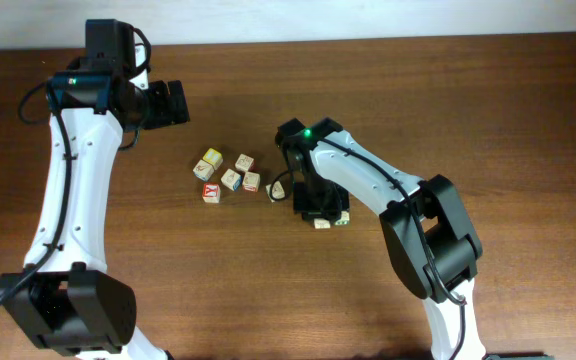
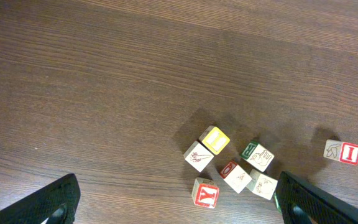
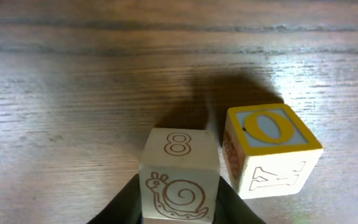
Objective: Rotate 5 blocks
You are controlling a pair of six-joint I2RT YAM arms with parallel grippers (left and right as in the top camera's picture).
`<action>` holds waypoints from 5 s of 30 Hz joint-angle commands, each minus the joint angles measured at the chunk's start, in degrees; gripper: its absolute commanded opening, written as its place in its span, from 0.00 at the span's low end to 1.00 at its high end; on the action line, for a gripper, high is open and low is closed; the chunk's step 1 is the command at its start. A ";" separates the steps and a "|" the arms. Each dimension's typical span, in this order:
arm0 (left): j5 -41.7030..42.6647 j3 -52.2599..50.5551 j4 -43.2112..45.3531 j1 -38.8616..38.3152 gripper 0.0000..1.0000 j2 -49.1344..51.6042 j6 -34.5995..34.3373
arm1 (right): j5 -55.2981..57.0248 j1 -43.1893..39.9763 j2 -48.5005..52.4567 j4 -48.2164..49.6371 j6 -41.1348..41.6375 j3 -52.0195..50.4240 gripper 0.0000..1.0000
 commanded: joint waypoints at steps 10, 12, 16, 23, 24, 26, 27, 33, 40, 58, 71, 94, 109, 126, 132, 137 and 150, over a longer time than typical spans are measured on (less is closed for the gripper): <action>-0.57 1.07 0.07 0.09 0.99 0.46 -0.94 | -1.66 0.02 -0.72 8.52 -5.07 11.50 0.54; -0.57 1.07 0.04 0.09 0.99 0.46 -0.94 | -2.75 1.05 1.33 13.33 -6.75 10.67 0.56; -0.57 1.07 0.07 0.09 0.99 0.46 -0.94 | -4.96 2.91 5.86 14.56 -23.06 10.67 0.58; -0.57 1.07 0.07 0.09 0.99 0.46 -0.94 | -4.90 3.23 7.91 13.79 -26.34 10.75 0.33; -0.57 1.07 0.04 0.09 0.99 0.46 -0.94 | -4.83 3.23 7.43 13.68 -26.32 10.75 0.33; -0.57 1.07 0.04 0.09 0.99 0.46 -0.94 | -4.46 3.23 5.75 13.64 -25.97 10.75 0.32; -0.57 1.07 0.04 0.09 0.99 0.46 -0.94 | -4.44 3.23 4.37 13.00 -24.37 10.75 0.32; -0.57 1.07 0.07 0.09 0.99 0.46 -0.94 | -0.11 3.32 -0.42 -0.28 -4.70 9.68 0.31; -0.57 1.07 0.04 0.09 0.99 0.46 -0.94 | -1.40 3.30 -0.42 6.82 -0.52 -1.49 0.32; -0.57 1.07 0.07 0.09 0.99 0.46 -0.94 | -1.44 3.04 3.91 23.15 1.77 10.80 0.65; -0.57 1.07 0.07 0.09 0.99 0.46 -0.94 | -1.92 5.55 8.72 28.89 3.52 10.69 0.62; -0.57 1.07 0.07 0.09 0.99 0.46 -0.94 | -6.38 5.16 0.02 10.86 0.92 0.22 0.24; -0.57 1.07 0.07 0.09 0.99 0.46 -0.96 | -4.70 2.80 0.00 10.99 -5.11 15.56 0.68; -0.57 1.07 0.04 0.09 0.99 0.46 -0.94 | -1.03 -4.90 4.63 19.37 -16.96 17.07 0.69; -0.57 1.07 0.07 0.09 0.99 0.46 -0.94 | -1.05 0.50 6.88 28.15 -7.06 17.07 0.69; -0.57 1.07 0.07 0.09 0.99 0.46 -0.94 | -1.95 3.15 9.40 31.47 -12.87 17.07 0.69; -0.57 1.07 0.07 0.09 0.99 0.46 -0.94 | -1.90 5.60 12.22 32.00 2.93 17.07 0.50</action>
